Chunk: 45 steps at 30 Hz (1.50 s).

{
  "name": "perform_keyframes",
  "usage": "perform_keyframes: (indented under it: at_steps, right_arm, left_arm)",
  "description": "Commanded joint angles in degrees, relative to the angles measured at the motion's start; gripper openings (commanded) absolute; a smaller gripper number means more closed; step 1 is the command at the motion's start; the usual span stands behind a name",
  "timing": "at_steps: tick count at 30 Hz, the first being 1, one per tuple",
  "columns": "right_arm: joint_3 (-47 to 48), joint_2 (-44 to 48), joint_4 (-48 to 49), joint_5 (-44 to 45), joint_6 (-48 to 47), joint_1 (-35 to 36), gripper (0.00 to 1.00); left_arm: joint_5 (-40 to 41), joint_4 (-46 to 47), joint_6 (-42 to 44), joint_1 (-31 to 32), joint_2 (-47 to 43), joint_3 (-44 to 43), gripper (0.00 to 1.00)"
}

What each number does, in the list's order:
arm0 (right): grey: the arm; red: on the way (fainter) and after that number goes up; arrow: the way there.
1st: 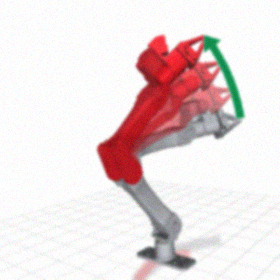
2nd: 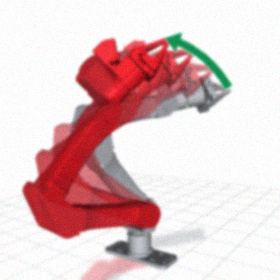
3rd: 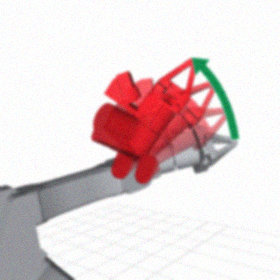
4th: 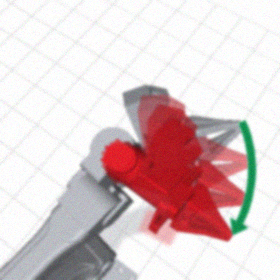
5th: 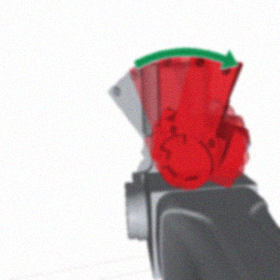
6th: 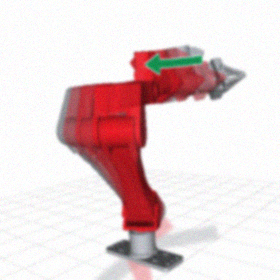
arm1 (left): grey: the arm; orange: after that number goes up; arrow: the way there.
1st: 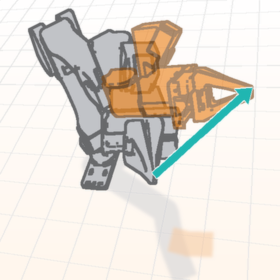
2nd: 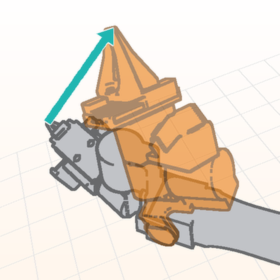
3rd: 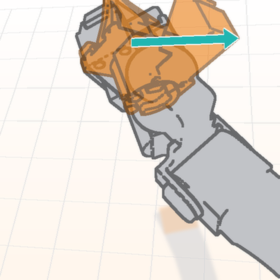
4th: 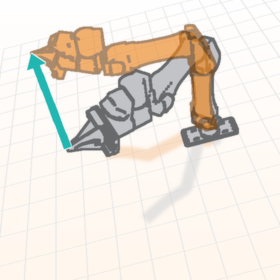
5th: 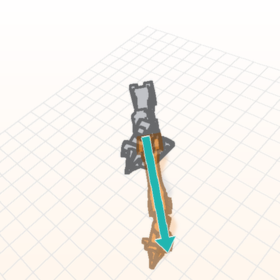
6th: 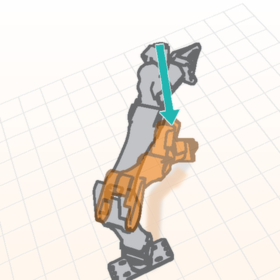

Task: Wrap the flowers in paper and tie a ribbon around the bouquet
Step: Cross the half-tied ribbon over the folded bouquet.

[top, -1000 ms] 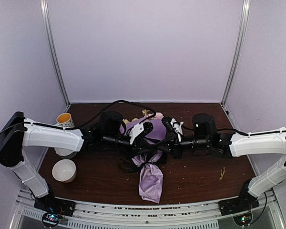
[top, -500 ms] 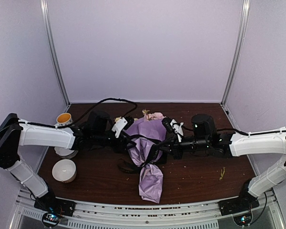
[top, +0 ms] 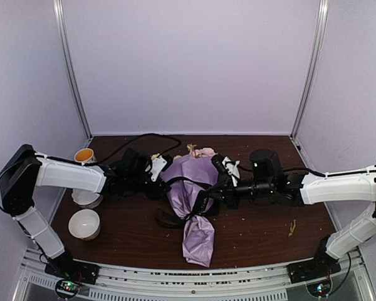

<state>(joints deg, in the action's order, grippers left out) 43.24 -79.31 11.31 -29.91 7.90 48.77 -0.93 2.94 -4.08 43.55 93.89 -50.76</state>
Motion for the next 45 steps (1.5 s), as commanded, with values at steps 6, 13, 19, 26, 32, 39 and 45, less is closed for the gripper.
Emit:
perform_keyframes:
  at_steps: [6, 13, 19, 26, 32, 39, 45]
  right_arm:
    - [2.07, -0.12, -0.85, 0.48, -0.08, -0.17, 0.00]
    - [1.93, 0.35, -1.28, 0.51, -0.17, -0.17, 0.00]
    - [1.80, 0.92, -0.88, 0.85, 0.32, -0.17, 0.00]
    - [4.15, 0.07, -1.07, 2.71, 1.90, -1.78, 0.00]
    - [6.92, -1.98, -3.27, 3.20, 2.07, -2.78, 0.00]
    - [10.51, -3.70, -6.71, 4.85, 1.23, -3.28, 0.00]
    - [11.37, -4.72, -6.65, 4.88, 1.77, -3.38, 0.00]
  left_arm:
    - [1.12, 2.30, 4.25, 0.00, 4.80, -5.65, 0.51]
    - [1.66, 2.34, 5.45, -0.04, 5.99, -6.79, 0.22]
    - [0.98, 5.23, 4.13, -0.04, 1.17, -2.37, 0.00]
    - [-3.57, 1.75, 2.58, 1.68, -12.90, 6.57, 0.00]
    - [-5.57, -7.44, 2.47, 14.32, -24.65, 10.16, 0.00]
    - [-3.71, -20.57, 5.17, 27.52, -24.36, -1.58, 0.00]
    - [-6.85, -25.66, 7.78, 30.51, -19.45, -5.44, 0.00]
